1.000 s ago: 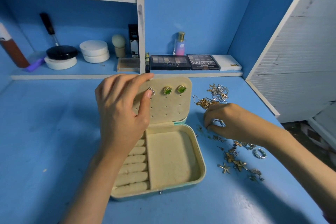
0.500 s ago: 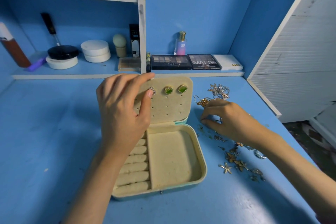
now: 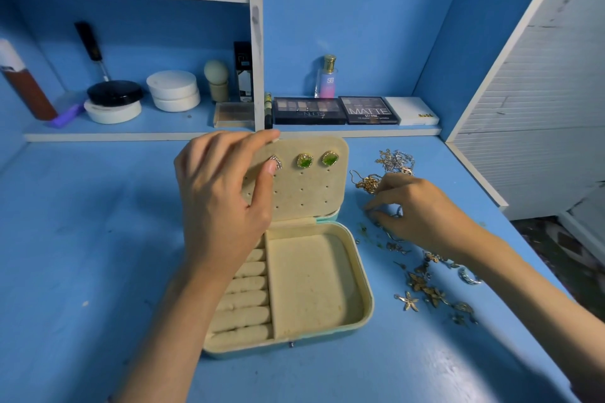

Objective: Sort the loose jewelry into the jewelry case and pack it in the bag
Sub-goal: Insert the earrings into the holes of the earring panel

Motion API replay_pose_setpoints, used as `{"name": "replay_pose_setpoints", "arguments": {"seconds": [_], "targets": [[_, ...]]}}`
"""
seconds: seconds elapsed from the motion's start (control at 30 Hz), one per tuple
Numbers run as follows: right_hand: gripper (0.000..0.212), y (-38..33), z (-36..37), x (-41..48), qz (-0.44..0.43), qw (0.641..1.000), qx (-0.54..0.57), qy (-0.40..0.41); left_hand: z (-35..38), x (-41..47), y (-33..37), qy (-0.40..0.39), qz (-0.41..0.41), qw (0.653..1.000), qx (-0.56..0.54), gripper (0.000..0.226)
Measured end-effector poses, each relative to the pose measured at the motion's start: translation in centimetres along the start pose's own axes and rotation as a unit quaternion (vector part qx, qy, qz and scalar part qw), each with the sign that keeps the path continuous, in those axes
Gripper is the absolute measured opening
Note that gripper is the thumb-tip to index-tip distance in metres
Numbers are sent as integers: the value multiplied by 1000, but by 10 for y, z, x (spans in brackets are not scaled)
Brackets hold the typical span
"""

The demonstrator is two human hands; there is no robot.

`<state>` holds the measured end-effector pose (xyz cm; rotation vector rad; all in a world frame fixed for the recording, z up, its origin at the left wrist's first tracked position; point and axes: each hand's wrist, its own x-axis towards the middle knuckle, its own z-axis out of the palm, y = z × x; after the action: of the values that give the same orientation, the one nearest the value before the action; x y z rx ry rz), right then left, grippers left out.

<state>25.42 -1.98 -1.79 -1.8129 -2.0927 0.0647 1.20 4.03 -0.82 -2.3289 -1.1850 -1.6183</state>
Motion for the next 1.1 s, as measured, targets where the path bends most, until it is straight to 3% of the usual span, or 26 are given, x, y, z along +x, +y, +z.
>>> {"name": "replay_pose_setpoints", "arguments": {"seconds": [0.43,0.57,0.7,0.87,0.97,1.1], "targets": [[4,-6,-2,7,20,999,-17,-20,-5,-2,5,1,2,1000,-3,25],[7,-16,-16,18,36,995,96,1,-17,-12,14,5,19,1000,1,25],[14,-38,-41,31,73,966,247,17,-29,-23,20,2,40,999,-7,30],[6,-72,-58,42,26,915,386,-112,-38,-35,20,3,72,997,-17,21],[4,-87,-57,46,-13,898,388,-208,-40,-39,19,11,80,996,-30,18],[4,-95,-54,51,-22,897,359,-258,-41,-41,19,11,82,996,-45,13]]}}
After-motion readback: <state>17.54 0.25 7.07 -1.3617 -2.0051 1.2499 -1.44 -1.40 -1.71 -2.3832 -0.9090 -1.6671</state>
